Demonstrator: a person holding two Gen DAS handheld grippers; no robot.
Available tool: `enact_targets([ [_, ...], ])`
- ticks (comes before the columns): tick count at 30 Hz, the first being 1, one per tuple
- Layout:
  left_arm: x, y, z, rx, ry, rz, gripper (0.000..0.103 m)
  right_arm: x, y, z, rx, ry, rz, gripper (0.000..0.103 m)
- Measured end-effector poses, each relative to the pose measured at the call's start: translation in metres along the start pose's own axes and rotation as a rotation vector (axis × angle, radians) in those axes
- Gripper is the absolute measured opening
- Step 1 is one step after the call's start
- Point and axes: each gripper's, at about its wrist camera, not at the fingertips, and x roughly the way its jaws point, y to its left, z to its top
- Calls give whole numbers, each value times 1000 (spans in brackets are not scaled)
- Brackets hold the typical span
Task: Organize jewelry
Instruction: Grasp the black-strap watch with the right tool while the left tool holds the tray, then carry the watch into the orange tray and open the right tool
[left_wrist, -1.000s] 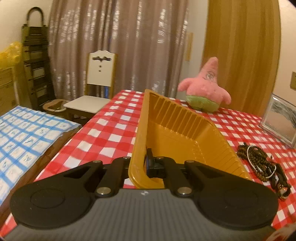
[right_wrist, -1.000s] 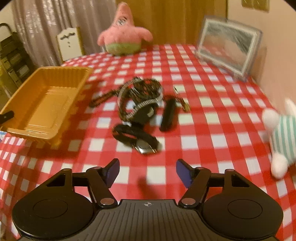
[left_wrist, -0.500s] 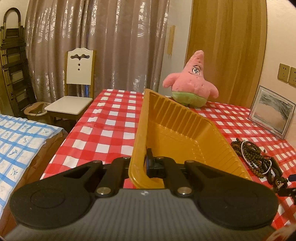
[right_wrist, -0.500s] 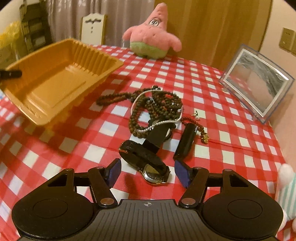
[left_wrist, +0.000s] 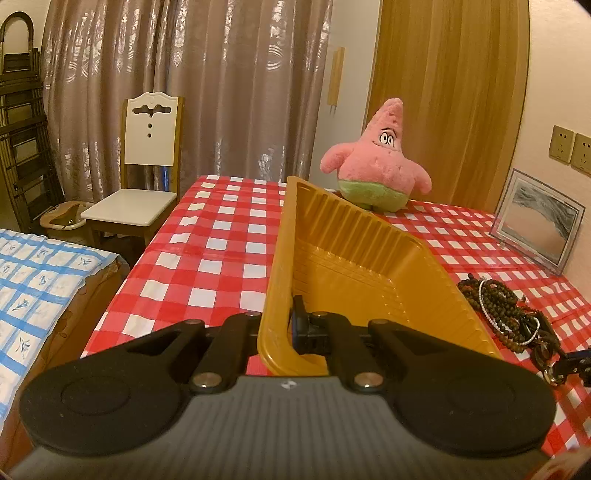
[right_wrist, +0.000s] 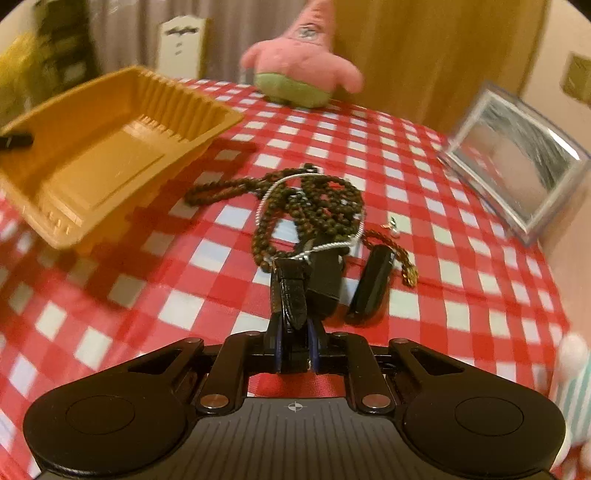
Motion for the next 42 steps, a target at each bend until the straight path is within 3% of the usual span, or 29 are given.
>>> enact_targets([
  [10, 1, -1, 1, 6, 2, -7, 4, -23, -8, 25, 291, -16, 98, 14],
  [18, 2, 1, 2, 6, 5, -13, 4, -35, -1, 59, 482, -56, 286, 14],
  [28, 5, 2, 2, 11, 17, -23, 4, -5, 49, 84, 506, -11, 402, 14],
  [37, 7, 2, 0, 11, 31, -41, 4, 23, 78, 81, 489, 61, 367, 14],
  [39, 7, 2, 0, 14, 33, -47, 5, 22, 80, 82, 484, 55, 375, 16],
  [42, 8, 3, 0, 10, 38, -50, 5, 11, 80, 84, 462, 8, 369, 44],
])
